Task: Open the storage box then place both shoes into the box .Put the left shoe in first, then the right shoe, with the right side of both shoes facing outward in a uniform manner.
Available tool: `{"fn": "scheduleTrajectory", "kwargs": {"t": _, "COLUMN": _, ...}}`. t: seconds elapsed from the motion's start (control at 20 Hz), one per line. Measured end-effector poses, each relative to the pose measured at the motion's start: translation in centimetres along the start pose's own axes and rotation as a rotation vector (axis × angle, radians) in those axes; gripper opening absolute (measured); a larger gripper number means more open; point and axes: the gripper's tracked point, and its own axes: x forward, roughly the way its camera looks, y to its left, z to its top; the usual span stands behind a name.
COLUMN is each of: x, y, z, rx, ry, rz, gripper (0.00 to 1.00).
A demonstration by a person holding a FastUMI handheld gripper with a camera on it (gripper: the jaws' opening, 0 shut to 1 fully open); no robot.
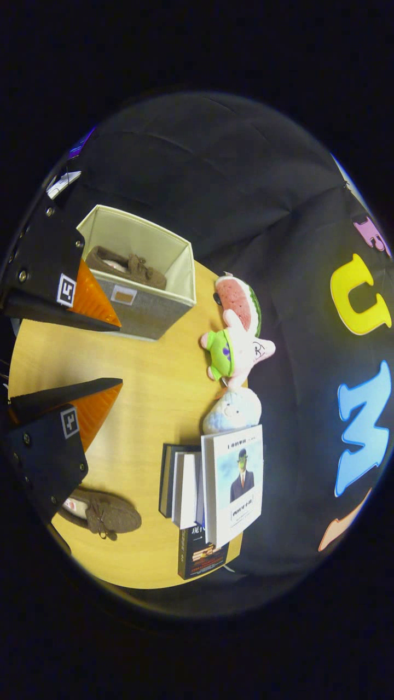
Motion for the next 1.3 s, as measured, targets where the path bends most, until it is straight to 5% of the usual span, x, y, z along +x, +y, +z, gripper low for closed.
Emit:
{"fn": "scheduleTrajectory", "kwargs": {"t": 0.75, "x": -4.4, "y": -19.5, "z": -7.1, "rx": 0.14, "ry": 0.035, "rz": -0.205, "gripper": 0.52}}
{"fn": "scheduleTrajectory", "kwargs": {"t": 1.3, "x": -3.2, "y": -26.2, "z": -12.8, "rx": 0.106, "ry": 0.209, "rz": -0.264, "gripper": 0.52}}
